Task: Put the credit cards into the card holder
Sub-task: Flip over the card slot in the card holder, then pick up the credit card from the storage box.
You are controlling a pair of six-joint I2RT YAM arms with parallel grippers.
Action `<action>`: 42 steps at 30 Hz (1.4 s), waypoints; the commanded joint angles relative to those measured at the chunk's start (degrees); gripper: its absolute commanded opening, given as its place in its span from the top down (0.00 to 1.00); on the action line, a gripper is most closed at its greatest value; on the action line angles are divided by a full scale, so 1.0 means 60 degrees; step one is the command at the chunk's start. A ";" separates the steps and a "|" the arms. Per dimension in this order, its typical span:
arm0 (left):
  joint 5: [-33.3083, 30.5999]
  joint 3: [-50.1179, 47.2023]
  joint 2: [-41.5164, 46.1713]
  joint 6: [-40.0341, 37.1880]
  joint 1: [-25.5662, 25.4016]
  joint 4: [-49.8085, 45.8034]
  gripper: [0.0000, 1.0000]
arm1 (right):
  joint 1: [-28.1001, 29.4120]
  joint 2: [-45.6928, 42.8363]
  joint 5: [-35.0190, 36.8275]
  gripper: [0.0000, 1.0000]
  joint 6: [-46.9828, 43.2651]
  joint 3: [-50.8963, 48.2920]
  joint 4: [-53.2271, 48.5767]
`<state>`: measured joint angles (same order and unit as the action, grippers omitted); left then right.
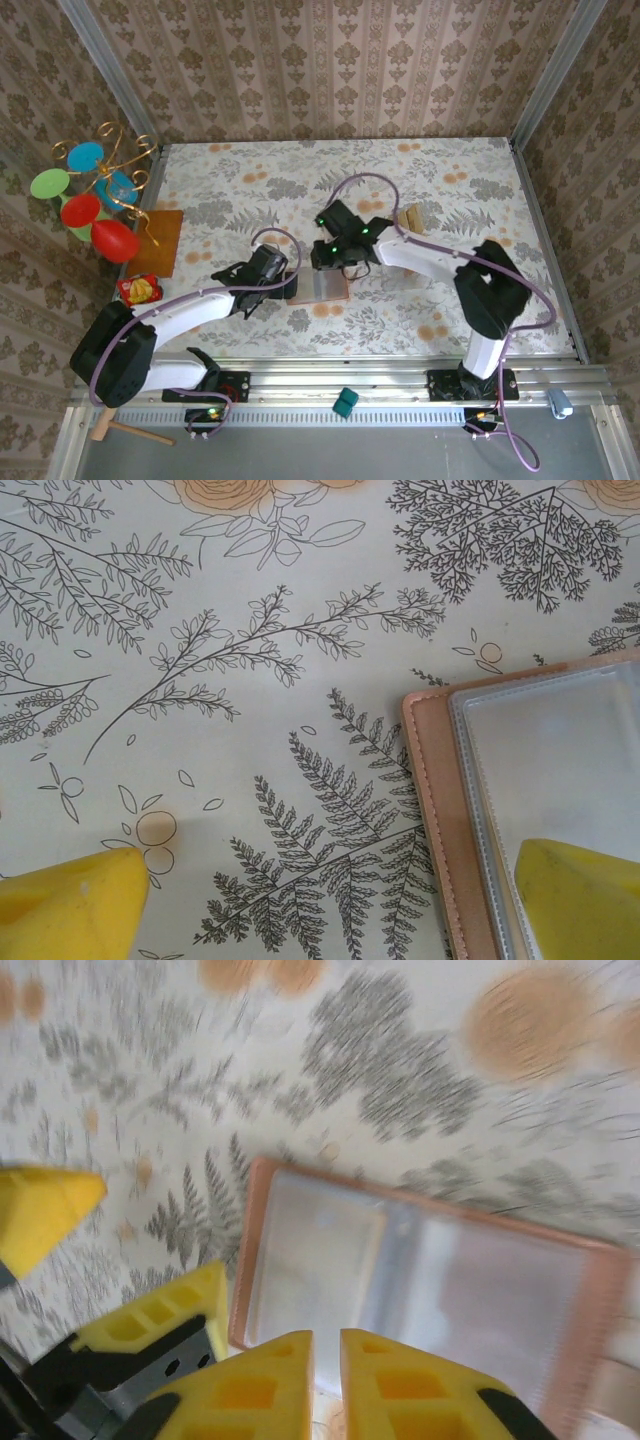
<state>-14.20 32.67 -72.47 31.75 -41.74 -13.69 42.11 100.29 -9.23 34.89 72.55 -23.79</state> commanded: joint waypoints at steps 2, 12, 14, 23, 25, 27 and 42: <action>-0.0135 0.0163 0.0096 -0.0026 -0.0070 -0.0045 0.03 | -0.0986 -0.1026 0.0913 0.69 -0.0642 -0.0451 -0.1116; -0.0216 0.0458 0.0095 -0.0376 -0.0003 -0.0129 0.00 | -0.2377 -0.1971 0.3388 0.59 -0.1993 -0.0470 -0.3269; -0.0152 0.0501 0.0088 -0.0411 0.0012 -0.0120 0.00 | -0.2530 -0.2240 0.3655 0.59 -0.2015 -0.0595 -0.3473; -0.0036 0.0518 0.0125 -0.0472 0.0070 -0.0085 0.00 | -0.2944 -0.3053 0.4207 0.60 -0.2150 -0.1586 -0.3759; -0.0014 0.0503 0.0114 -0.0446 0.0067 -0.0032 0.00 | -0.2949 -0.3077 0.4104 0.60 -0.2118 -0.1735 -0.3667; -0.0003 0.0501 0.0096 -0.0443 0.0067 -0.0031 0.00 | -0.2958 -0.3030 0.3928 0.61 -0.2097 -0.1830 -0.3564; 0.0065 0.0415 0.0095 -0.0413 0.0165 -0.0003 0.00 | -0.2945 -0.2506 0.3488 0.63 -0.2053 -0.1984 -0.3182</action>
<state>-14.22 34.20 -72.47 29.98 -41.28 -13.69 24.62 84.09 13.08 22.65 61.58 -43.46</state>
